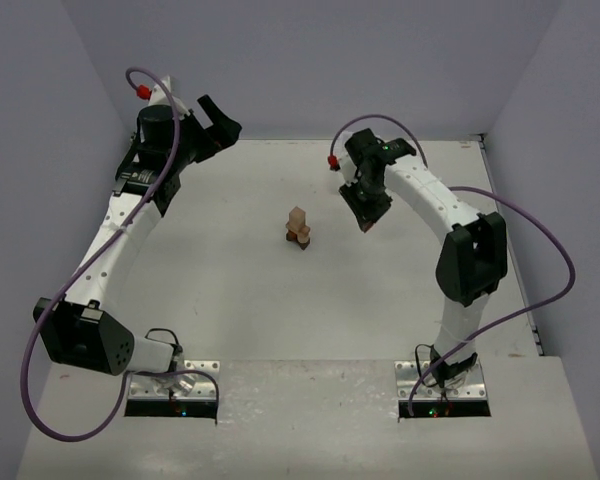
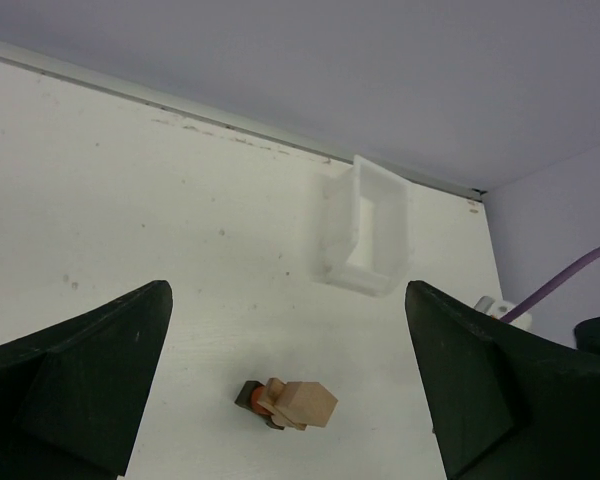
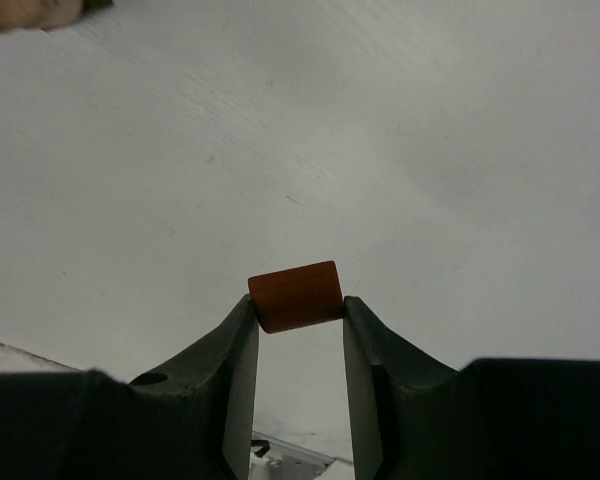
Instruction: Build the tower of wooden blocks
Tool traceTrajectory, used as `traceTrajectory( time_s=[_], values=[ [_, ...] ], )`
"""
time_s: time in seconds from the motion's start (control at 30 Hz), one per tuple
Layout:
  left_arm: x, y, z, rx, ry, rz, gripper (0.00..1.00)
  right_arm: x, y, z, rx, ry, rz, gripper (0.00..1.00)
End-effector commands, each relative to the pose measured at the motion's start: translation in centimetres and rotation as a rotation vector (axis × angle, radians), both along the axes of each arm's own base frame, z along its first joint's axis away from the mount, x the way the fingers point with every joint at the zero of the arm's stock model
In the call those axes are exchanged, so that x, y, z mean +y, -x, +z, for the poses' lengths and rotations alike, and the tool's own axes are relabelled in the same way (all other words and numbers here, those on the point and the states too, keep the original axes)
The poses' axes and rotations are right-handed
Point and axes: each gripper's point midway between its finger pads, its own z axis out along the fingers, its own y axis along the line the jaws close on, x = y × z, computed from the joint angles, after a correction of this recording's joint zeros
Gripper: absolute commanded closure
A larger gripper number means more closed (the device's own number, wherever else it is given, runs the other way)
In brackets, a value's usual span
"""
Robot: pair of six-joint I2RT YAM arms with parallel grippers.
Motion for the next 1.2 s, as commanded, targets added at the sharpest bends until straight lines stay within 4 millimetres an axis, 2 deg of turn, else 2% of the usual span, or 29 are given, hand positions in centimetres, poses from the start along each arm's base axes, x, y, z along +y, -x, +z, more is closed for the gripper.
traceTrajectory(
  time_s=[0.0,0.13,0.23,0.43,0.63,0.87,1.03,1.17],
  values=[
    [1.6,0.1,1.4,-0.048,-0.058,0.046,0.0,-2.2,1.3,-2.2,-0.037,0.018,-0.165,0.88],
    [1.8,0.0,1.0,-0.044,-0.072,0.043,0.0,-2.6,1.9,-6.7,0.005,-0.02,-0.233,0.89],
    [1.8,0.1,1.0,-0.047,-0.075,0.037,0.0,-3.0,2.0,-9.0,0.026,0.005,-0.269,0.86],
    [2.1,0.1,0.8,-0.045,-0.083,0.043,0.0,-2.5,0.2,-10.9,-0.031,-0.029,-0.305,0.79],
    [2.1,0.0,0.8,-0.047,-0.085,0.043,0.0,-3.1,-0.1,-13.4,-0.047,0.001,-0.333,0.77],
    [2.2,0.0,1.1,-0.058,-0.091,0.044,0.0,-3.2,-1.9,-13.8,-0.157,-0.025,-0.383,0.76],
    [2.4,-0.1,1.2,-0.062,-0.095,0.05,0.0,-2.7,-2.8,-13.3,-0.234,-0.075,-0.382,0.79],
    [2.5,-0.1,1.4,-0.068,-0.097,0.053,0.0,-2.4,-3.2,-11.4,-0.274,-0.094,-0.367,0.85]
  ],
)
